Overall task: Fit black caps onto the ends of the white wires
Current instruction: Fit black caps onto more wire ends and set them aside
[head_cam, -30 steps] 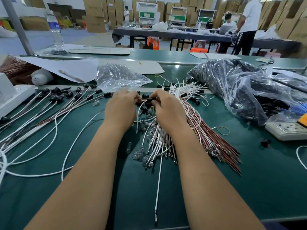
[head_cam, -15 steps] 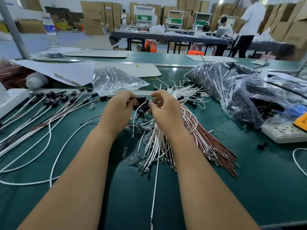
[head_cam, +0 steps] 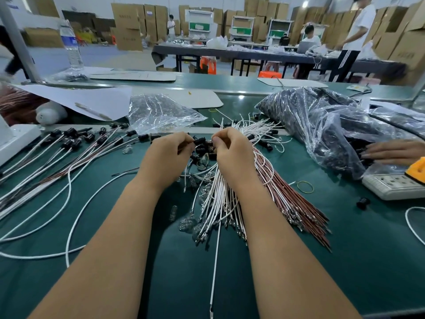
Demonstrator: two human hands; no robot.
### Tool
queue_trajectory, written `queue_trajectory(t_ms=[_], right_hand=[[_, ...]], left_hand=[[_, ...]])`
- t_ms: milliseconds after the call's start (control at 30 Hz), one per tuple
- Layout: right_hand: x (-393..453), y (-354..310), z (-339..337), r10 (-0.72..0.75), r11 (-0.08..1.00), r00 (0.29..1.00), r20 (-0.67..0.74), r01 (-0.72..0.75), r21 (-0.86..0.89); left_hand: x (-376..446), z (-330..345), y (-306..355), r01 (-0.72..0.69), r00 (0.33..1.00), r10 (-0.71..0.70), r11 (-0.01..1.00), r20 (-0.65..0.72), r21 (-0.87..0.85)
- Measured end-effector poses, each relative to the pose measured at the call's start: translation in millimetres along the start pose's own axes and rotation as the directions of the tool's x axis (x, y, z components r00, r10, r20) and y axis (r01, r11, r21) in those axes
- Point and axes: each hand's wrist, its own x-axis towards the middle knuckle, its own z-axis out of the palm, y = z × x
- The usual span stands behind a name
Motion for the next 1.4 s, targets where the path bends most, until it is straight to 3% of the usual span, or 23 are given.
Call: queue_trajectory(t_ms=[133, 367, 700, 1200, 1400], right_hand=[[-0.8, -0.8, 0.7, -0.042, 0.998, 0.999, 0.024, 0.043, -0.039], [-1.8, -2.2, 0.7, -0.066, 0.995, 0.996, 0.055, 0.070, -0.068], [-0.8, -0.5, 3.4, 0.032, 0.999, 0.999, -0.019, -0.031, 0.029], [-7.4, -8.7, 8.1, -0.076, 0.996, 0.996, -0.055, 0.079, 0.042], [-5.1, -10.6, 12.6, 0.074, 0.971, 0.997, 0.023, -0.077, 0.226]], left_hand=[[-0.3, -0.3, 5.8, -0.026, 0.999, 0.026, 1.000, 0.031, 0.002], [-1.4, 0.0, 6.2, 0.085, 0.992, -0.076, 0.992, 0.103, -0.094], [-0.7, 3.1, 7.4, 0.150, 0.986, -0.120, 0.945, 0.120, -0.290], [0.9, 2.0, 8.3, 0.074, 0.997, -0.080, 0.974, -0.020, -0.213], [2.6, -0.1, 13.8, 0.071, 0.997, -0.067, 0.959, 0.024, -0.273]])
